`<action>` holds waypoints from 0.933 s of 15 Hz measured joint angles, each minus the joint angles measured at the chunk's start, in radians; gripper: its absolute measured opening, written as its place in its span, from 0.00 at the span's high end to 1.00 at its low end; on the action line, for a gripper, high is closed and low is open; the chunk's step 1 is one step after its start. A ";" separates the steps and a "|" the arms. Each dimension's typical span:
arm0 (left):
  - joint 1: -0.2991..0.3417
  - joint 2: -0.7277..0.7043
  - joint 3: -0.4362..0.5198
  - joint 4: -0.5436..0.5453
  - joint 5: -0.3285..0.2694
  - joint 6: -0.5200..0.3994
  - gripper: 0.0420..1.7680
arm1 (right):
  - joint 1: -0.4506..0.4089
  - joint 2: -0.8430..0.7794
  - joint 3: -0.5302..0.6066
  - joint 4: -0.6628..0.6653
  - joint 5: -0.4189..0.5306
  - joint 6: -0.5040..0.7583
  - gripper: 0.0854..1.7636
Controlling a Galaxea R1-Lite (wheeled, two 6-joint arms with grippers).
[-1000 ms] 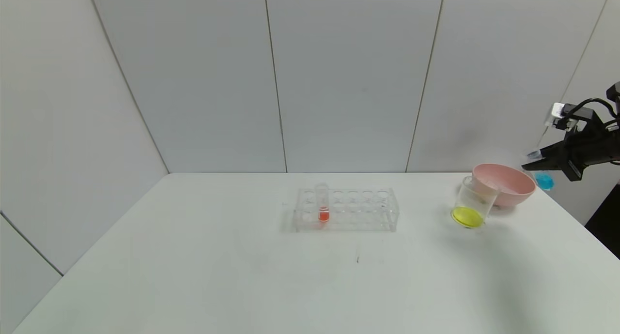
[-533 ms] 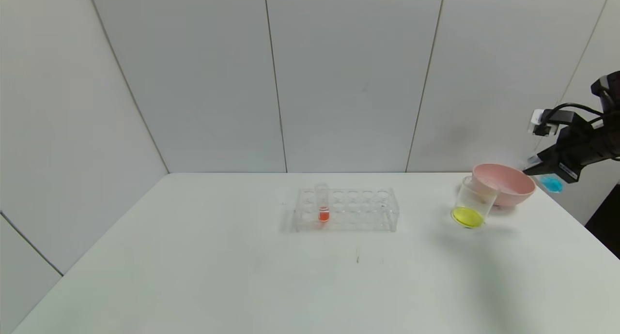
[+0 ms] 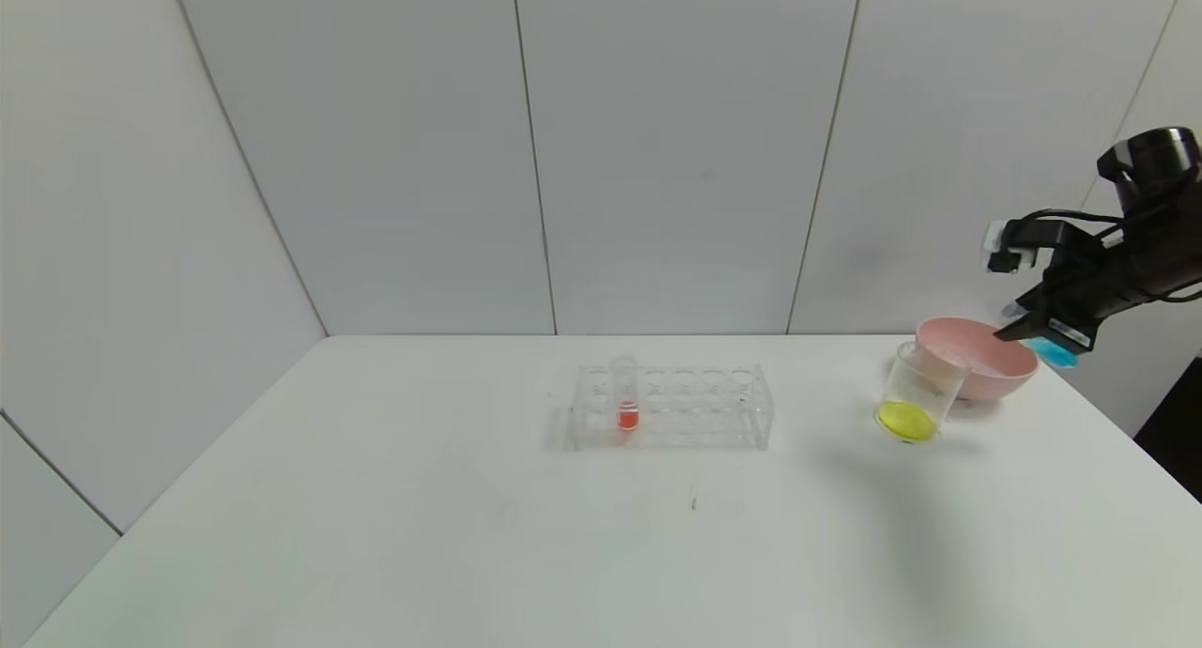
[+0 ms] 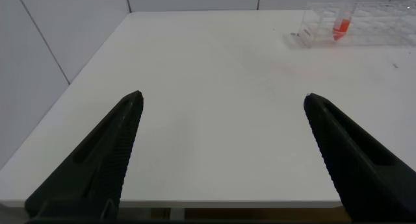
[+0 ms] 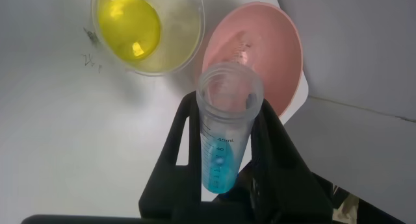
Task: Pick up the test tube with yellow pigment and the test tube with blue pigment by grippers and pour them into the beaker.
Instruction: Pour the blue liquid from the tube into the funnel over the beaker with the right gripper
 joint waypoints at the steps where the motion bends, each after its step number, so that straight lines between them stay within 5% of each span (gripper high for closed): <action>1: 0.000 0.000 0.000 0.000 0.000 0.000 0.00 | 0.009 0.000 0.000 -0.002 -0.021 -0.001 0.75; 14: 0.000 0.000 0.000 0.000 0.000 0.000 0.00 | 0.052 0.014 0.000 -0.026 -0.211 -0.122 0.75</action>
